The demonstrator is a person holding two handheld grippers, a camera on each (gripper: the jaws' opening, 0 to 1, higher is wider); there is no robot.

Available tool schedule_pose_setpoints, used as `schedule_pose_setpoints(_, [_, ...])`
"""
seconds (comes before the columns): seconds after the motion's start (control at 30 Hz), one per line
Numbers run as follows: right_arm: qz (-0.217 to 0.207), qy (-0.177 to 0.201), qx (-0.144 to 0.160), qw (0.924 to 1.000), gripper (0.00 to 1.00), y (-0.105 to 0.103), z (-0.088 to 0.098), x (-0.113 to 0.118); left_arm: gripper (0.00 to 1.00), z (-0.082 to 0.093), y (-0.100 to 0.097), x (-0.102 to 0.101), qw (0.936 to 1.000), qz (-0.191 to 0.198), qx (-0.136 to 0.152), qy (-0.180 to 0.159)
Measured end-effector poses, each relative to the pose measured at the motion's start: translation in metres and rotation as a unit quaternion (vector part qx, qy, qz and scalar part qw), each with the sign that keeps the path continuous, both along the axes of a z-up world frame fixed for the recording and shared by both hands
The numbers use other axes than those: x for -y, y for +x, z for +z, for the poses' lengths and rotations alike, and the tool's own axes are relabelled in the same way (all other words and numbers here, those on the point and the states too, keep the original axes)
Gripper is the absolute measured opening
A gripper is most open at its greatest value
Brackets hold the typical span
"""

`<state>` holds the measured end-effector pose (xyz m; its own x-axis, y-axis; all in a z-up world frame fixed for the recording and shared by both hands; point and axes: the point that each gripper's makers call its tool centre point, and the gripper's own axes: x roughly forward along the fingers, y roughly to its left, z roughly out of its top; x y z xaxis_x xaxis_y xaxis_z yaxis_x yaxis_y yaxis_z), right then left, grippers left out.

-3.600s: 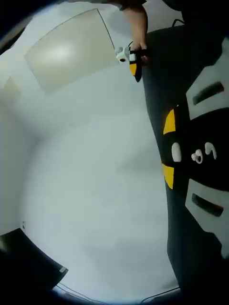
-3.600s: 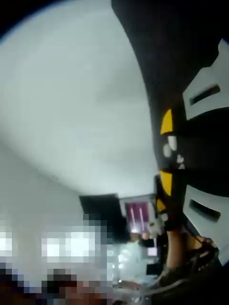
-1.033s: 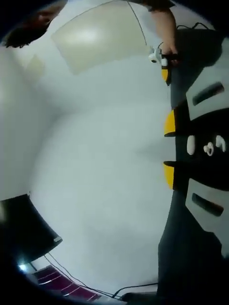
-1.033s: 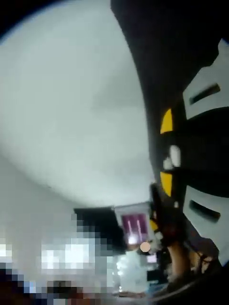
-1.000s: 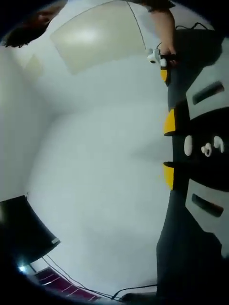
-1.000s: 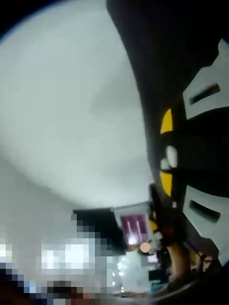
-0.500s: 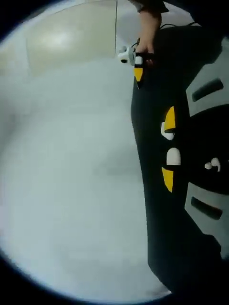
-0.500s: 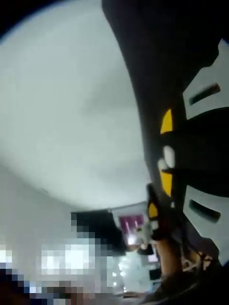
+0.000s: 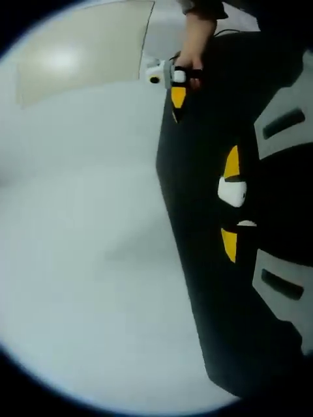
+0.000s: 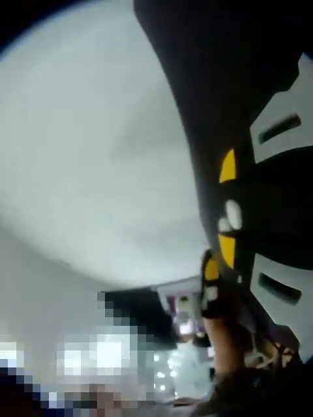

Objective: Pick up three earphones and place each one into its charging case using tactile feedback, ensure that each earphone is properly inserted and securely positioned inside the case.

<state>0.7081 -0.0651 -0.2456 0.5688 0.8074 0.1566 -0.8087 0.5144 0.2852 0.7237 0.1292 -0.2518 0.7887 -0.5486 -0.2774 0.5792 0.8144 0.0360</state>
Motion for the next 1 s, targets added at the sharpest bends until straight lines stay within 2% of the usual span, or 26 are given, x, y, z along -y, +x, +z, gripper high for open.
schedule_pose_setpoints(0.13, [-0.001, -0.003, 0.001, 1.0000, 0.29, 0.001, -0.001, 0.001, 0.30, -0.020, 0.014, 0.016, 0.9984, -0.026, -0.040, 0.031])
schedule_pose_setpoints(0.3, [-0.004, -0.001, -0.001, 1.0000, 0.29, 0.003, -0.001, 0.001, 0.31, -0.029, 0.031, 0.037, 0.9956, -0.049, -0.057, 0.057])
schedule_pose_setpoints(0.4, [-0.003, 0.001, -0.001, 1.0000, 0.29, 0.002, -0.001, 0.001, 0.31, -0.035, 0.033, 0.045, 0.9935, -0.061, -0.065, 0.070])
schedule_pose_setpoints(0.5, [-0.003, 0.004, -0.002, 1.0000, 0.29, 0.003, 0.000, 0.001, 0.32, -0.049, 0.032, 0.052, 0.9896, -0.074, -0.079, 0.095])
schedule_pose_setpoints(0.6, [-0.003, 0.004, -0.004, 1.0000, 0.29, 0.003, -0.001, 0.001, 0.34, -0.055, 0.037, 0.050, 0.9889, -0.063, -0.069, 0.115])
schedule_pose_setpoints(0.77, [-0.002, 0.004, -0.004, 1.0000, 0.29, 0.002, 0.000, 0.001, 0.35, -0.064, 0.043, 0.053, 0.9893, -0.057, -0.076, 0.111])
schedule_pose_setpoints(0.83, [-0.002, 0.003, -0.004, 1.0000, 0.29, 0.002, 0.000, 0.001, 0.35, -0.070, 0.045, 0.052, 0.9877, -0.057, -0.081, 0.121])
schedule_pose_setpoints(0.9, [-0.004, 0.000, -0.003, 1.0000, 0.29, 0.002, 0.000, 0.001, 0.31, -0.071, 0.048, 0.052, 0.9900, -0.046, -0.094, 0.095])
schedule_pose_setpoints(1.0, [-0.004, -0.002, -0.001, 1.0000, 0.29, 0.001, 0.000, 0.001, 0.30, -0.070, 0.050, 0.054, 0.9906, -0.049, -0.090, 0.090])
